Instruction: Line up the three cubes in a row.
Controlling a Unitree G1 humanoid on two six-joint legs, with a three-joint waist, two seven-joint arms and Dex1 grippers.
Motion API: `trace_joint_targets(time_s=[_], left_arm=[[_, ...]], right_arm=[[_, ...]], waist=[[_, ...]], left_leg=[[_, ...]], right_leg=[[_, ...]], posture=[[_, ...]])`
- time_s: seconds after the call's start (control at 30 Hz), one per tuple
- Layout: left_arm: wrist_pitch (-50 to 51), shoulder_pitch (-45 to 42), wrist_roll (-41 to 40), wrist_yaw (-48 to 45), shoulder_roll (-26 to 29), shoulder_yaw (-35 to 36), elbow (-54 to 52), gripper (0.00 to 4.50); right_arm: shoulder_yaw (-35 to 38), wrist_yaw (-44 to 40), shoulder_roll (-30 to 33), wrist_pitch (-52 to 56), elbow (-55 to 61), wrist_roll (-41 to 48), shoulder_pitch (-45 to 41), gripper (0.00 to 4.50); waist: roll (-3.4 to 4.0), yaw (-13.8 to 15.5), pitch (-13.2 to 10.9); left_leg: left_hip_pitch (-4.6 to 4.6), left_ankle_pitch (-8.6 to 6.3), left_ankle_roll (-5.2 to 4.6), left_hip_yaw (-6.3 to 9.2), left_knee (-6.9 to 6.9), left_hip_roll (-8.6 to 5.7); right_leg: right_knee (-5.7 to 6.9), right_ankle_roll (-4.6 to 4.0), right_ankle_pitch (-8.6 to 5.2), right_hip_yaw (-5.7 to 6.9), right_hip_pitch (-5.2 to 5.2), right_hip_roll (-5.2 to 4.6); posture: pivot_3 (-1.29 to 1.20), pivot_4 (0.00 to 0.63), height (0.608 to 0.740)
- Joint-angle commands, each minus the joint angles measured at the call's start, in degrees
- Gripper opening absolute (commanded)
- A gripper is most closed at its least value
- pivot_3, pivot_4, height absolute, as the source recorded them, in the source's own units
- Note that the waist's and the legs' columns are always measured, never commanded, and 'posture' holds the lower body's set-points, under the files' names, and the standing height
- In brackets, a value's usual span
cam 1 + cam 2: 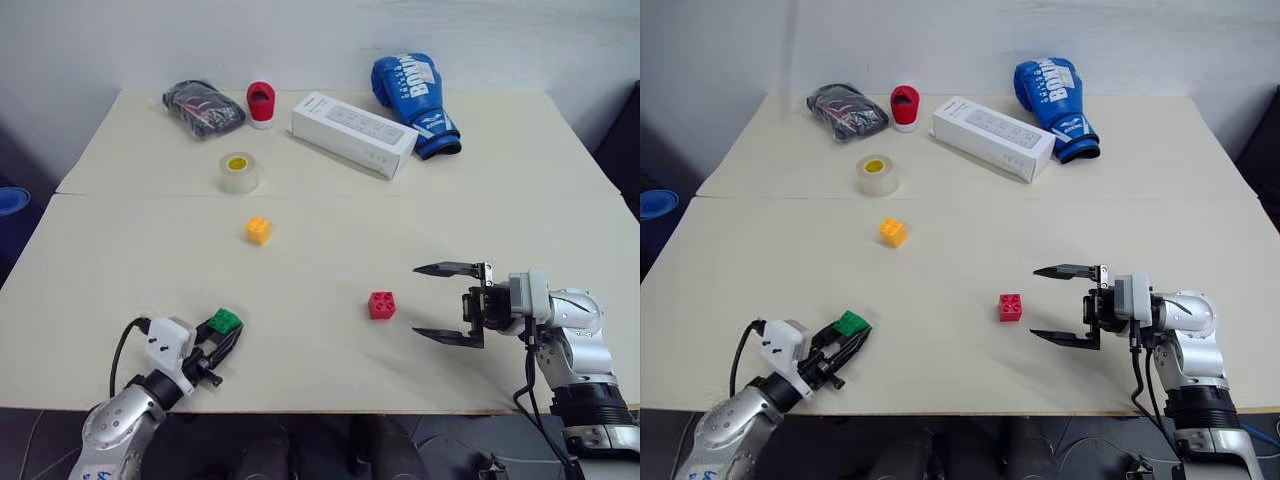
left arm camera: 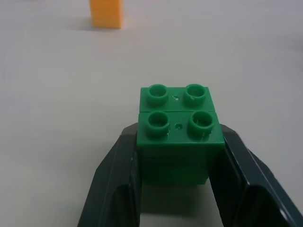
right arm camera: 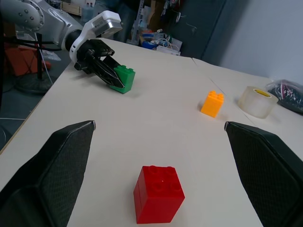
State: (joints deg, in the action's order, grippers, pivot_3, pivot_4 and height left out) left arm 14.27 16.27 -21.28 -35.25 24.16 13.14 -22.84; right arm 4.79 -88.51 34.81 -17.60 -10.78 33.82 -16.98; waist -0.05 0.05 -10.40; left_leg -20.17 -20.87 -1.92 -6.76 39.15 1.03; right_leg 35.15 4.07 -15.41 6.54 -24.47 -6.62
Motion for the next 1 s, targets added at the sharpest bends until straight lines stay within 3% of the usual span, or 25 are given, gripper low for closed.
trace_joint_targets(time_s=[0.03,0.17,0.37,0.47,0.63,1.0], left_arm=[[5.76,-7.31,-9.61,-11.75,7.88,-0.21,-0.97,1.51],[5.33,-23.37,-7.20,-24.10,15.88,-8.32,7.10,1.51],[-2.68,-43.04,2.74,-36.09,12.03,-24.42,25.39,1.51],[-7.75,-46.30,6.44,-37.77,8.67,-28.21,32.61,1.51],[-13.80,-49.98,9.94,-34.58,2.04,-28.84,42.53,1.51],[-18.73,-53.45,11.40,-38.81,0.34,-28.69,51.12,1.51]], right_arm=[[1.92,0.56,1.49,0.52,2.45,0.22,0.22,4.50],[3.95,0.53,3.85,1.39,2.64,0.53,1.54,4.50],[7.25,2.73,5.36,1.91,5.64,0.67,6.48,4.50],[8.79,4.48,5.55,2.33,8.95,0.94,10.16,4.50],[10.93,8.47,5.53,3.73,14.45,0.73,15.26,4.50],[11.85,13.04,5.54,6.46,21.42,0.71,19.91,4.50]], waist=[[0.02,0.08,0.01],[0.06,0.29,0.03],[0.10,0.67,0.02],[0.01,0.20,-0.03],[-0.09,0.28,-0.09],[-0.08,0.83,-0.08]], left_leg=[[0.00,0.01,0.00,0.01,0.02,0.00],[-0.03,0.04,0.00,0.05,0.08,-0.08],[-0.04,0.13,-0.10,-0.13,0.09,-0.16],[-0.06,0.12,-0.11,-0.33,0.08,-0.14],[-0.07,0.17,-0.15,-0.27,0.35,-0.12],[-0.10,0.13,-0.16,-0.15,0.50,-0.11]], right_leg=[[0.05,-0.01,0.00,0.01,0.00,-0.01],[0.06,-0.01,0.00,0.06,0.04,-0.04],[0.19,0.09,0.05,0.15,0.10,0.13],[0.19,0.14,0.07,0.31,0.00,0.25],[0.22,0.16,0.08,0.23,0.00,0.15],[0.28,0.15,0.08,-0.09,0.02,0.08]], posture=[[0.00,0.150,0.740],[0.00,0.150,0.740],[0.00,0.150,0.740],[0.00,0.150,0.740],[0.00,0.150,0.740],[0.00,0.150,0.740]])
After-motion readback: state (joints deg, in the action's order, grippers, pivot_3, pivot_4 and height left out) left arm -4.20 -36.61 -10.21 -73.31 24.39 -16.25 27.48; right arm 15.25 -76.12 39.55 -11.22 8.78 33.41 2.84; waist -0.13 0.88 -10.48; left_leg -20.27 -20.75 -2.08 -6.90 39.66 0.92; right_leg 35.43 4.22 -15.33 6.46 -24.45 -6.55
